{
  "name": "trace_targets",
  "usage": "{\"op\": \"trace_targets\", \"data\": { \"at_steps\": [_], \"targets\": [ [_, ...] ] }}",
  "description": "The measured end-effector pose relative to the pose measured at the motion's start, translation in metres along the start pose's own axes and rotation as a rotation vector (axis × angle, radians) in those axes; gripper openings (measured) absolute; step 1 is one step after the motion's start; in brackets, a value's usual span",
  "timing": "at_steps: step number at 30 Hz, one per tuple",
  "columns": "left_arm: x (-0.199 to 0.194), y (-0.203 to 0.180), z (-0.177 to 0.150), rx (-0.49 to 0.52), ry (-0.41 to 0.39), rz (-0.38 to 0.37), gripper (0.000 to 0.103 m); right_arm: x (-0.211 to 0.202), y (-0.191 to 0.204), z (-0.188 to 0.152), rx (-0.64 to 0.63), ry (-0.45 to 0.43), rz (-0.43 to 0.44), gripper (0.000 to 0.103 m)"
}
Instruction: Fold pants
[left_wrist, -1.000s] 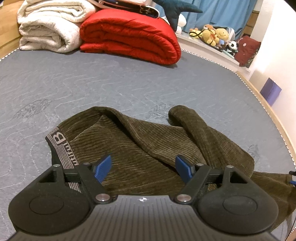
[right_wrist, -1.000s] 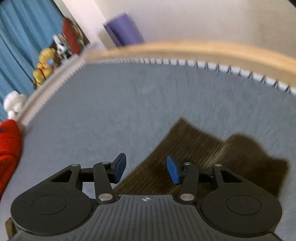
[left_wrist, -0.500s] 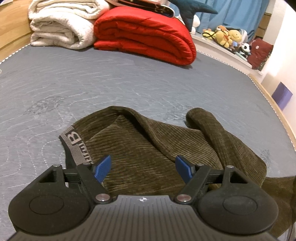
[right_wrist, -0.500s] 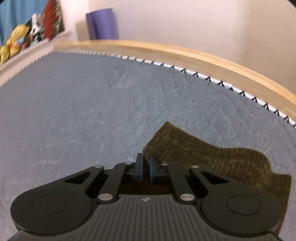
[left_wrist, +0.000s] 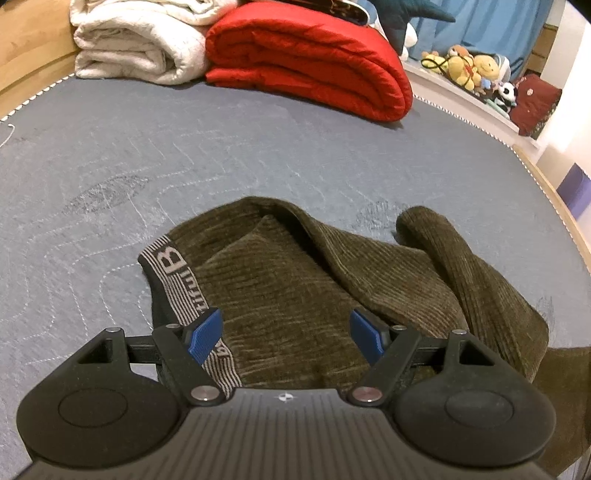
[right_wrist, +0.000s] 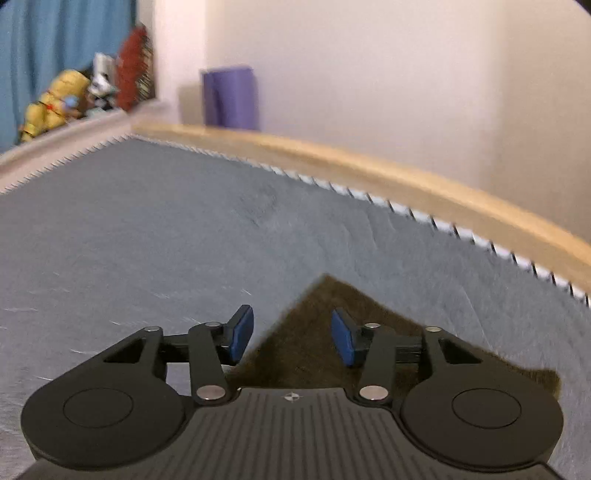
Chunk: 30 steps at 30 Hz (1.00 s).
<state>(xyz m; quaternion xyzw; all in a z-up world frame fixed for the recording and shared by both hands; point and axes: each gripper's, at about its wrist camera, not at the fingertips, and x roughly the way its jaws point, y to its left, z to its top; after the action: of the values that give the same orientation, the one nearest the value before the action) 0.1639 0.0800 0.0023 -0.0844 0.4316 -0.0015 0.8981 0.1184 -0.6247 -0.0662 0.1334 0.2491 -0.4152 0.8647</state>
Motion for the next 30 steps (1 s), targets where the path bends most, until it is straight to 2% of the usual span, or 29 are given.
{"op": "trace_targets", "data": {
  "at_steps": [6,11,15,18,22,25,27,30],
  "targets": [
    [0.005,-0.009,-0.011,0.086,0.037,-0.017,0.081,-0.073,0.017,0.027,0.018,-0.114,0.162,0.063],
    [-0.003,0.014,-0.018,0.075,0.044,-0.022,0.081,-0.143,0.025,0.052,0.084,-0.178,0.309,0.075],
    [-0.007,0.036,-0.026,0.089,0.078,-0.03,0.082,-0.205,0.035,0.056,0.072,-0.218,0.443,0.08],
    [-0.005,0.049,-0.038,0.108,0.103,-0.021,0.085,-0.241,0.038,0.043,0.028,-0.208,0.549,0.088],
    [0.0,0.06,-0.058,0.156,0.108,0.032,0.087,-0.259,0.045,0.014,-0.045,-0.119,0.64,0.09],
    [0.011,0.06,-0.074,0.222,0.163,0.06,0.088,-0.256,0.058,-0.004,-0.102,-0.074,0.656,0.09],
    [0.015,0.06,-0.082,0.266,0.183,0.059,0.098,-0.251,0.07,-0.009,-0.138,-0.066,0.657,0.09],
    [0.022,0.058,-0.088,0.311,0.194,0.072,0.102,-0.246,0.083,-0.015,-0.169,-0.052,0.673,0.09]
  ]
}}
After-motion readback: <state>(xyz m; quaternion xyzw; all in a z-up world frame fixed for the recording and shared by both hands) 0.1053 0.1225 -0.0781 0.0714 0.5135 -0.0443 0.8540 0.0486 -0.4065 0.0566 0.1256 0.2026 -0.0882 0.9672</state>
